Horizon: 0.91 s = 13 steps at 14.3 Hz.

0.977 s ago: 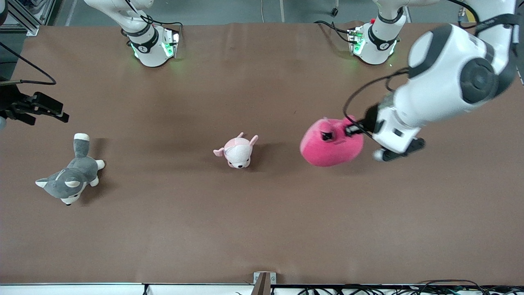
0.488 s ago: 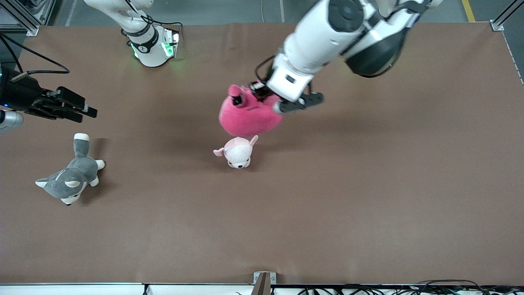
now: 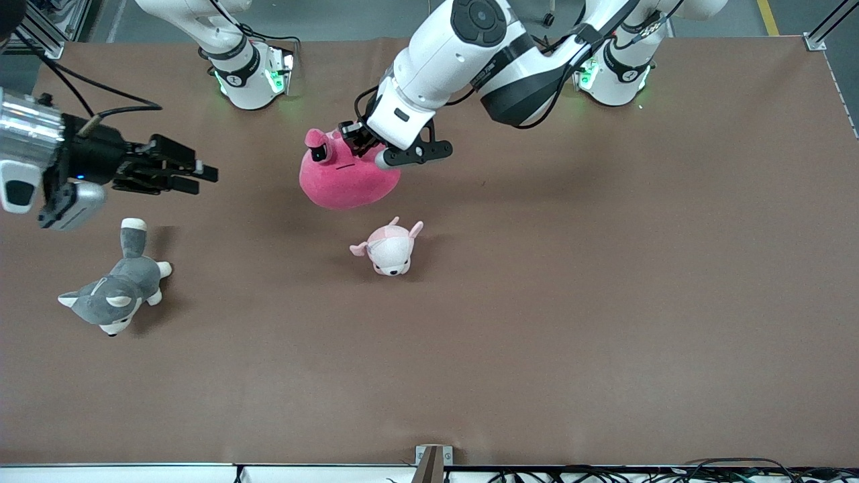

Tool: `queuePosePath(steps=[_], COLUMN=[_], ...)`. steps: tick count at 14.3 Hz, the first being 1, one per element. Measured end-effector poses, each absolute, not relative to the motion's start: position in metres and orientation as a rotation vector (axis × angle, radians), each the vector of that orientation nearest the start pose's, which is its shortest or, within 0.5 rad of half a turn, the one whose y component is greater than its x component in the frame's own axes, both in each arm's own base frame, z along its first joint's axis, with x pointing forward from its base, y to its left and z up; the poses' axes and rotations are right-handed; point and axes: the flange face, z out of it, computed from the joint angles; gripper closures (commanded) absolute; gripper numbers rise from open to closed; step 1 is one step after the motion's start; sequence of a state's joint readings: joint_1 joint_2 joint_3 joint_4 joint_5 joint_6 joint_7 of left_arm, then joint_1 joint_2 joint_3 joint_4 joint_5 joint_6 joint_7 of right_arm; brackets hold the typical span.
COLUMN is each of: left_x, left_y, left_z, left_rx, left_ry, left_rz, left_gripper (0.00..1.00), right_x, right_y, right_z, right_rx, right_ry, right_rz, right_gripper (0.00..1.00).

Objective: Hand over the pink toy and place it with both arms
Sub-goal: 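Carry the pink toy toward the middle while the right gripper approaches, then grasp the pink toy's tentacle with the right gripper beside the left gripper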

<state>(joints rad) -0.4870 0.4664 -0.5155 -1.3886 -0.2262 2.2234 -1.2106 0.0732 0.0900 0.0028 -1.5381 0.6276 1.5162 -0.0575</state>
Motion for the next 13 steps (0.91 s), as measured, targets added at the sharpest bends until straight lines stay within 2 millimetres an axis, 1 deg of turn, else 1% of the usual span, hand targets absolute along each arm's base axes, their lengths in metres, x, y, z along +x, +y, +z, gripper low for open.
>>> queuePosePath(steps=[3,7,11,13], left_x=[0.442,0.439,0.44,0.44], left_y=[-0.571,-0.574,-0.574,-0.574], left_z=[0.515,0.518,0.519,0.519], left_rx=[2.516,2.514,2.508,2.506], left_ry=[0.511,0.501,0.503,0.504], left_rz=[-0.243,-0.242,-0.235,-0.234], left_gripper=[1.0,1.0,1.0,1.0], right_x=[0.562,0.554,0.551,0.547], right_y=[0.136,0.177,0.199,0.209], right_z=[0.599,0.578,0.557,0.551], right_rx=[-2.501,-2.497,-2.522,-2.548], right_ry=[-0.221,-0.299,-0.345,-0.375], right_rz=[0.201,0.292,0.354,0.374], right_gripper=[0.4,0.4,0.4,0.4])
